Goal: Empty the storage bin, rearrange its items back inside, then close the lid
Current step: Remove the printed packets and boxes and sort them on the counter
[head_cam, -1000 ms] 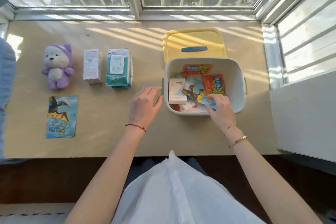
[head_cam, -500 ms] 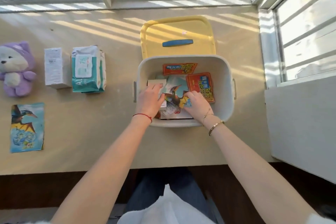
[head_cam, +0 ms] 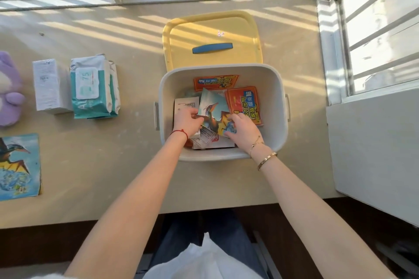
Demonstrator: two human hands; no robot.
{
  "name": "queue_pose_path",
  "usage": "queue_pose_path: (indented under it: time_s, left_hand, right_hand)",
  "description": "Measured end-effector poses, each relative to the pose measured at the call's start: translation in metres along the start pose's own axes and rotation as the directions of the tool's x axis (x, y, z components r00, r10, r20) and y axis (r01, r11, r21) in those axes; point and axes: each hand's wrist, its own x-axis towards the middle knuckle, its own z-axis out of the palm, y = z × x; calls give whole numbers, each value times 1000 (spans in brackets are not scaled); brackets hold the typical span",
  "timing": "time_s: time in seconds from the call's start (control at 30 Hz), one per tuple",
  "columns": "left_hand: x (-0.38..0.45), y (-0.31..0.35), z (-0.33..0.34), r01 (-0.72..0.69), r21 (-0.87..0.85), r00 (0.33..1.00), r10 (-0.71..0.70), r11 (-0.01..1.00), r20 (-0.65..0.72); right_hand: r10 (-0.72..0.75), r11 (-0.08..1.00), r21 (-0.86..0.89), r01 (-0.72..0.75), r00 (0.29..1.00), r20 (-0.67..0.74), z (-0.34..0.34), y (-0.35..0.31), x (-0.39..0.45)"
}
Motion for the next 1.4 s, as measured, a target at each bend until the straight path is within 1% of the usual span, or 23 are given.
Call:
queue_pose_path:
  time_s: [0.07, 0.17, 0.2, 0.3, 0.37, 0.43, 0.47, 0.5, 0.53, 0.6, 0.63, 0.67, 0.7, 0.73, 0.77, 0.87, 0.93, 1.07, 1.17, 1.27, 1.3, 1.33, 1.4]
  left_hand:
    - [-11, 3, -3, 15, -92, 1000, -14, 996, 6]
    - [-33, 3, -7, 8, -193, 1000, -11, 981, -17]
    - [-40, 2, -9, 20, -231, 1000, -25, 973, -19]
    - [-58, -2, -13, 50, -377, 997, -67, 925, -33]
    - [-68, -3, -15, 25, -475, 996, -64, 880, -65]
    - [-78, -4, -17, -17, -530, 992, -53, 848, -116]
    - [-84, -5, -18, -40, -552, 990, -43, 833, -136]
    - [-89, -5, -19, -62, -570, 989, -26, 819, -146]
    - [-94, -6, -19, -87, -581, 989, 1, 810, -147]
    - [-103, -8, -18, -138, -559, 987, 68, 817, -145]
    - [-106, -10, -17, -156, -527, 985, 89, 835, -150]
    - [-108, -12, -17, -166, -499, 983, 102, 850, -153]
    - [-111, -13, -17, -165, -487, 983, 104, 858, -151]
    - [-113, -15, -18, -158, -488, 985, 101, 858, -143]
    - [-115, -16, -19, -156, -495, 985, 99, 855, -138]
    - [-121, -19, -26, -140, -521, 985, 64, 842, -162]
    - [-124, -23, -34, -129, -586, 985, 34, 800, -170]
    - [-135, -33, -52, -110, -677, 982, -23, 727, -185]
    - [-142, -40, -67, -119, -762, 978, -59, 637, -201]
    - [-144, -55, -92, -113, -845, 948, -199, 523, -250]
    - [-144, -63, -102, -122, -852, 933, -233, 509, -273]
    - [-144, -73, -114, -139, -840, 921, -243, 525, -305]
    - [-146, -93, -140, -185, -779, 905, -205, 599, -373]
  right_hand:
    - [-4, 1000, 7, 4, 1000, -20, -5, -3, -4]
    - [-28, 999, 15, 29, 995, -95, -13, -12, -17]
    - [3, 999, 45, 2, 993, -122, -15, -16, -21]
    - [195, 971, 178, -161, 962, -190, -17, -29, -34]
    - [306, 941, 216, -259, 926, -220, -18, -39, -41]
    - [392, 900, 285, -328, 897, -206, -17, -49, -45]
    - [435, 861, 362, -357, 886, -161, -16, -54, -46]
    - [473, 796, 475, -374, 875, -104, -15, -60, -46]
    - [514, 693, 608, -388, 857, -39, -14, -65, -45]
    - [574, 408, 833, -375, 815, 86, -13, -74, -44]
    - [589, 303, 890, -341, 801, 106, -13, -77, -44]
    - [609, 244, 918, -313, 786, 106, -12, -79, -43]
    - [632, 218, 934, -283, 771, 86, -12, -80, -43]
    - [652, 238, 935, -264, 757, 48, -11, -82, -44]
    - [653, 298, 922, -249, 757, -7, -9, -81, -44]
    - [576, 463, 861, -212, 810, -110, -9, -85, -52]
    - [520, 536, 827, -169, 838, -165, -13, -90, -58]
    - [375, 607, 794, -42, 896, -239, -20, -106, -66]
    - [284, 641, 767, 25, 921, -268, -23, -128, -69]
    - [212, 653, 755, 69, 940, -269, -23, -153, -68]
    - [179, 659, 748, 82, 949, -262, -22, -162, -69]
    - [142, 668, 738, 96, 957, -253, -20, -172, -68]
    - [83, 687, 717, 117, 968, -237, -13, -194, -65]
